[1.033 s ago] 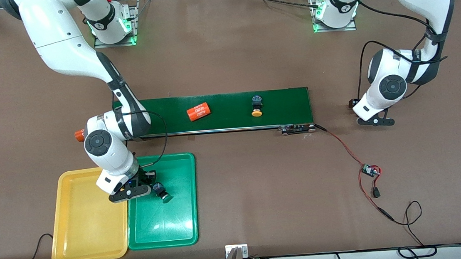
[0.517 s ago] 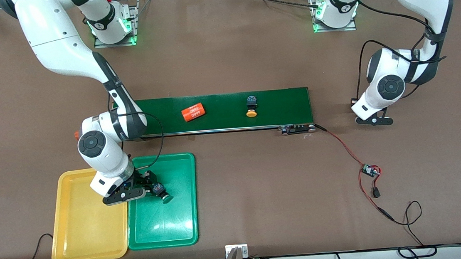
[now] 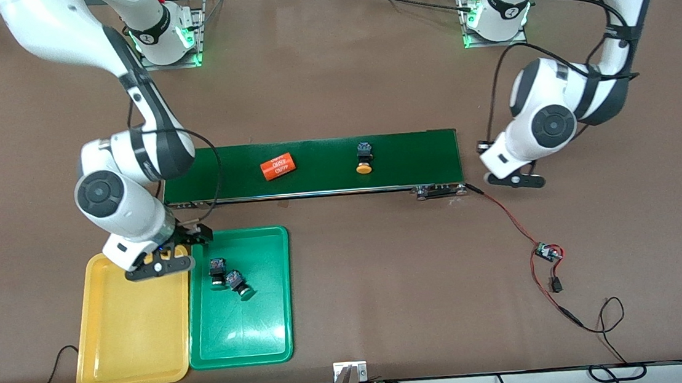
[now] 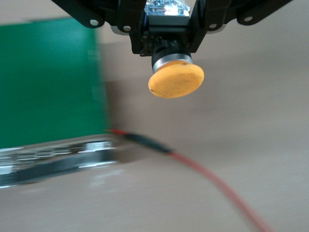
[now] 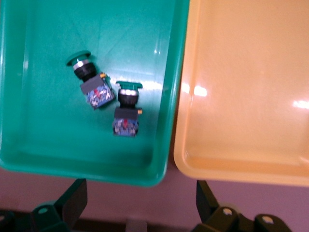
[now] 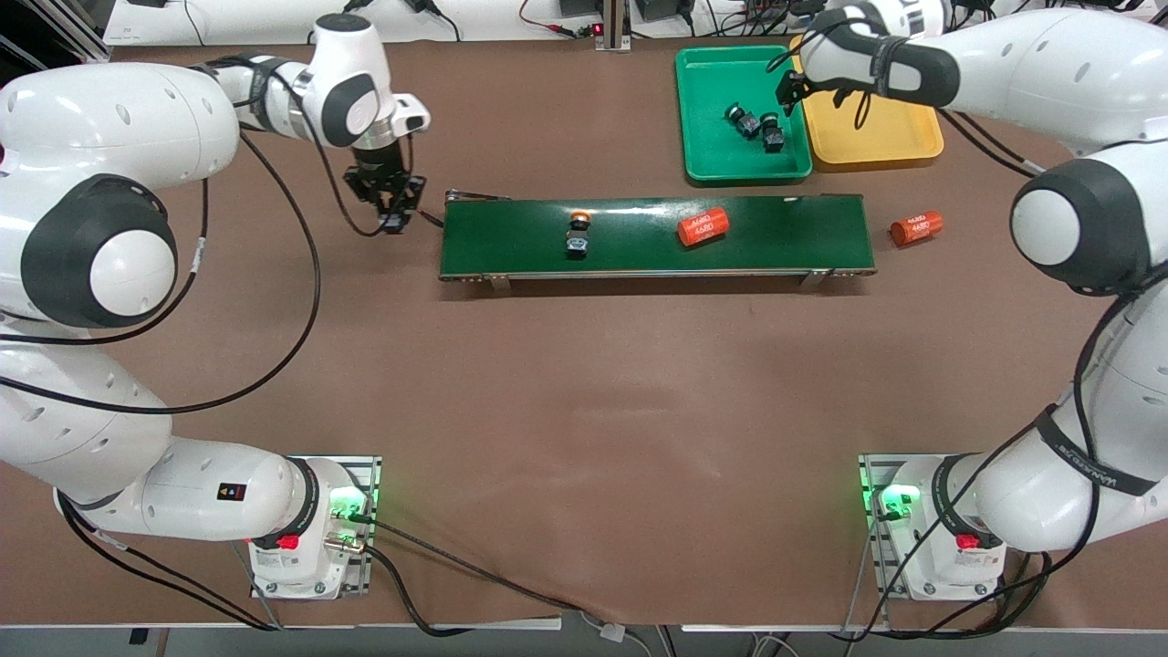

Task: Sort buttons by color to trays
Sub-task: 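Set the yellow button on the belt while the right gripper moves to the belt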

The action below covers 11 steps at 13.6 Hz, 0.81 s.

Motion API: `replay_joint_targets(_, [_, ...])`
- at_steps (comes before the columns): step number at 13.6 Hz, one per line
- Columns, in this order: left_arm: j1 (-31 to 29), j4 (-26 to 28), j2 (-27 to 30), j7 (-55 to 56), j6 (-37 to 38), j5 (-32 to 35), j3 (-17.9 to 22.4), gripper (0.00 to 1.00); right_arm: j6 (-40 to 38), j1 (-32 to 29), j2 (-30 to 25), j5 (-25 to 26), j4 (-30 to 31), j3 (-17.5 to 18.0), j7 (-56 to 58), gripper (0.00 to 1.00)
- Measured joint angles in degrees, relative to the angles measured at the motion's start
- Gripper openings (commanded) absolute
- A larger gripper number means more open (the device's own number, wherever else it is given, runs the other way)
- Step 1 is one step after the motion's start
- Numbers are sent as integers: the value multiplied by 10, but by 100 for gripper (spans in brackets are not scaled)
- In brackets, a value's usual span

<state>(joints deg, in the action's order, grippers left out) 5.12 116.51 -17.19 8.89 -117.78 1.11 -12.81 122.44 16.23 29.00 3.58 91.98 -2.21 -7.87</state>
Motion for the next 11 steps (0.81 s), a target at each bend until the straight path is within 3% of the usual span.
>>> replay_joint_targets(4, [20,-10,-12,43,-43,-99,-49,22,-82,1,-46,0,3,0,0,100])
replay_joint_targets(7, [32,-10,-39,49,-88,-110,-58,28,-150,9,-65,-1,0,2,0,100])
replay_joint_targets(8, [33,-10,-47,50,-95,-110,-60,48,-172,9,-70,-1,0,2,0,100])
replay_joint_targets(9, [33,-9,-54,50,-101,-110,-60,99,-194,7,-74,-1,0,1,0,100])
replay_joint_targets(11, [33,-10,-59,50,-104,-110,-61,100,-218,4,-76,-3,0,1,0,100])
